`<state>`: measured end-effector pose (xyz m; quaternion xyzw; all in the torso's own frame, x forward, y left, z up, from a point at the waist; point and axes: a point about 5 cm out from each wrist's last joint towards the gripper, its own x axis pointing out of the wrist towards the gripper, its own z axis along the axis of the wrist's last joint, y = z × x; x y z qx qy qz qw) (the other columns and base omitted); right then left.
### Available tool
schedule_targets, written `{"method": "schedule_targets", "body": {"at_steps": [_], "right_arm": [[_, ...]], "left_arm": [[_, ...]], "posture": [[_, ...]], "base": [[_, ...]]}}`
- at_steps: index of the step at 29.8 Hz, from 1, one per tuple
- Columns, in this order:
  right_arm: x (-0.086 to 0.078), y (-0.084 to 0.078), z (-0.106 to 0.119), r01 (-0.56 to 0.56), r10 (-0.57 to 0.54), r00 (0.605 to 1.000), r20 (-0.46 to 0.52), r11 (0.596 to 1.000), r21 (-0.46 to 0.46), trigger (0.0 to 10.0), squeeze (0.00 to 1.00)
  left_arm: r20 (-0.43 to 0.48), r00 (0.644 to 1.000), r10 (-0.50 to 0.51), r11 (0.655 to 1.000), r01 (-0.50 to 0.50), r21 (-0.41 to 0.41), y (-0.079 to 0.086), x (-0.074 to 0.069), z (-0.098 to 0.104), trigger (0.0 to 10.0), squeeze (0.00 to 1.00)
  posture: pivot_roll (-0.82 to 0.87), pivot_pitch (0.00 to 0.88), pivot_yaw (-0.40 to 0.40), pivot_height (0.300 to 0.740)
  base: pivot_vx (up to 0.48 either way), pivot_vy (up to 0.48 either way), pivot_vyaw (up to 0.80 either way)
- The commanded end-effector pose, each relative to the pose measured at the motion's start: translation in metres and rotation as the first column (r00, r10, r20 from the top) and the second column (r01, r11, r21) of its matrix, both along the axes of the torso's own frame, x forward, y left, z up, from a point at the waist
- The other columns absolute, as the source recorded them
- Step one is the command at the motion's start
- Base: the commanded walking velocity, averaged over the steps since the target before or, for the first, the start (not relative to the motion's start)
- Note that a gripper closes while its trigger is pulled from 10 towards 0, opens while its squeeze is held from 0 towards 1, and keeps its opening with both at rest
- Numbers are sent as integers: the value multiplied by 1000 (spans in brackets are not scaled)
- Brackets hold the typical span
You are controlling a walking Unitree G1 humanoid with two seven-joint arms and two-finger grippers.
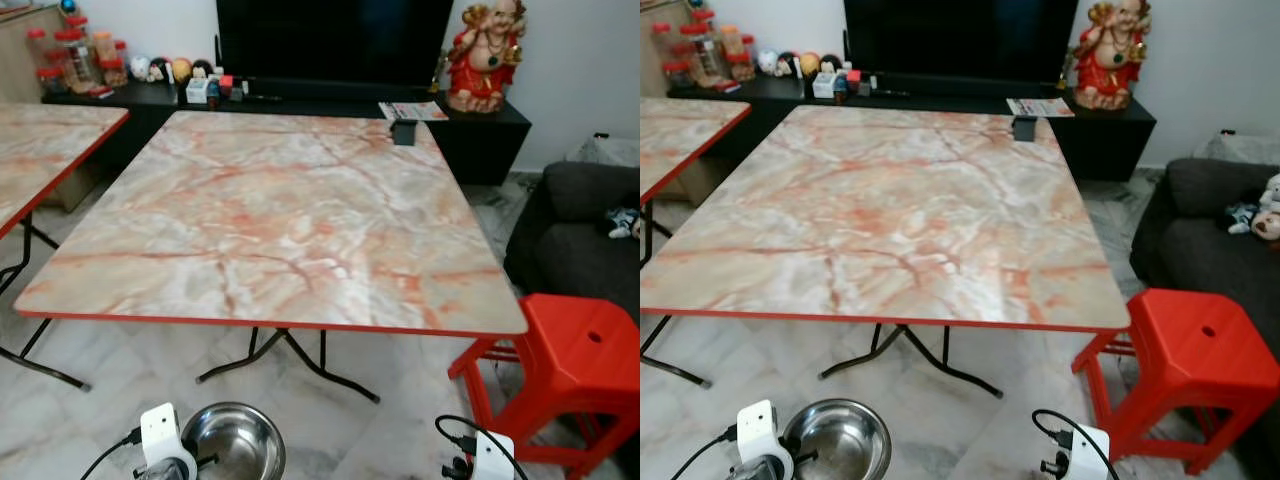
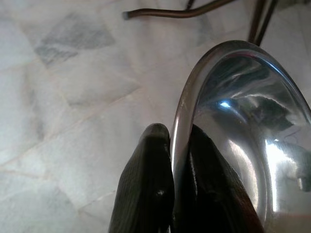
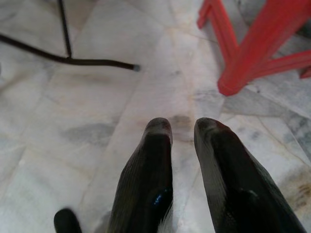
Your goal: Setting the table
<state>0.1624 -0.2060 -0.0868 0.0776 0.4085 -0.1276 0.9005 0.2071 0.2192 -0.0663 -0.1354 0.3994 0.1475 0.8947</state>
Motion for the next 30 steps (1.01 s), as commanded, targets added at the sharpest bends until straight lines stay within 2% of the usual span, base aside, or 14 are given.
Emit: {"method": "schedule_targets", "body": {"at_steps": [1,13,14,18,22,25,26,27,29,30], "right_arm": [[1,-8,2,8,-8,1000,1,1000,-16,10000,0],[0,-8,2,-1,1,1000,1,1000,-18,10000,0],[0,-8,1,-1,1,1000,-1,1000,-17,10000,0],[-1,-8,1,0,0,1000,-3,1000,-17,10000,0],[-2,-7,0,0,0,1000,-6,1000,-14,10000,0],[-2,-7,0,-2,2,1000,-7,1000,-14,10000,0],[-3,-6,0,-8,8,1000,-9,1000,-12,10000,0],[-3,-5,0,-10,10,1000,-10,1000,-11,10000,0],[-2,-5,0,-11,11,1000,-9,1000,-10,10000,0],[-1,-4,0,-14,14,1000,-9,1000,-8,10000,0]], "left_arm": [[20,1000,-10,1000,10,-9,-7,7,3,10000,0],[11,999,-40,997,39,67,1,3,3,10000,0],[3,1000,-5,993,4,115,9,-1,3,10000,0],[-5,999,52,978,-50,205,23,-7,4,10000,0],[16,985,172,934,-168,315,45,-14,9,10000,0],[24,977,213,917,-208,341,51,-17,10,10000,0],[55,961,270,859,-266,438,71,-23,18,10000,0],[78,952,296,820,-296,491,80,-25,23,10000,0],[113,939,326,766,-332,551,92,-26,30,10000,0],[153,922,356,706,-372,602,101,-28,38,10000,0]], "posture": [[-39,0,-17,740],[-36,0,-20,740],[-35,0,-21,740],[-30,0,-26,740],[-21,0,-30,740],[-19,0,-29,740],[-5,0,-35,740],[-1,0,-36,740],[4,0,-38,740],[6,0,-39,740]], "base": [[0,0,0],[0,0,0],[0,0,0],[0,0,0],[0,0,0],[0,0,0],[0,0,0],[0,0,0],[0,0,0],[0,0,0]]}}
